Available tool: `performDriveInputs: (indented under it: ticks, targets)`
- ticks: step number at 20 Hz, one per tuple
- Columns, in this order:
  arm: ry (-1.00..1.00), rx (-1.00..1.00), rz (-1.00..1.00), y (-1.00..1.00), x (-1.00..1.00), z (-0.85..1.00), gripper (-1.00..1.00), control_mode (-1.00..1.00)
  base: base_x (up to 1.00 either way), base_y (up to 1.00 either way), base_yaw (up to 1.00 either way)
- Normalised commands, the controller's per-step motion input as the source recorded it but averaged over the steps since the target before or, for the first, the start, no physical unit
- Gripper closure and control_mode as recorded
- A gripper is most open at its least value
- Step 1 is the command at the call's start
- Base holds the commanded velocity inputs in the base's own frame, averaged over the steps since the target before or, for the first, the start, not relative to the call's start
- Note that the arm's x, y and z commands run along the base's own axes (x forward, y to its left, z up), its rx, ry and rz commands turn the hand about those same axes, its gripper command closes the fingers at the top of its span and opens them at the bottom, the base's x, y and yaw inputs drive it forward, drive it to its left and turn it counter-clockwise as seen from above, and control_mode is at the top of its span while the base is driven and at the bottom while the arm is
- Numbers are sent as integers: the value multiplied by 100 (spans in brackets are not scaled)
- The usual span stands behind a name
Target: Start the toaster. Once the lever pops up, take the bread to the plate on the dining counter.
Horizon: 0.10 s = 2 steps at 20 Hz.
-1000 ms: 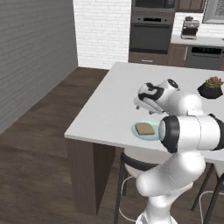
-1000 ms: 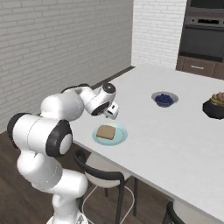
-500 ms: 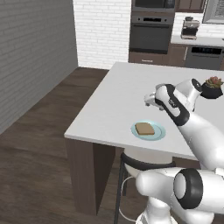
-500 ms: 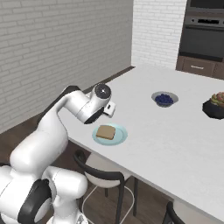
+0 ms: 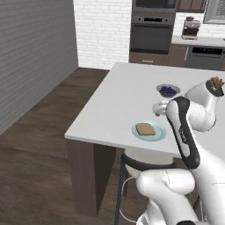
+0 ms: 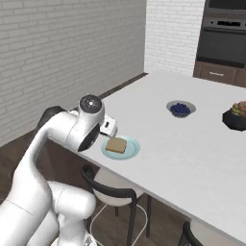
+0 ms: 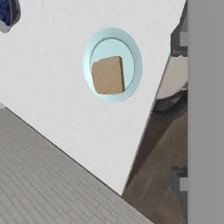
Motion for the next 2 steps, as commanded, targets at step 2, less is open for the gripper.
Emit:
performDriveInputs:
  ticks: [2]
  targets:
    - [11, -13, 0, 11, -100, 0, -100, -100, 0, 0, 0]
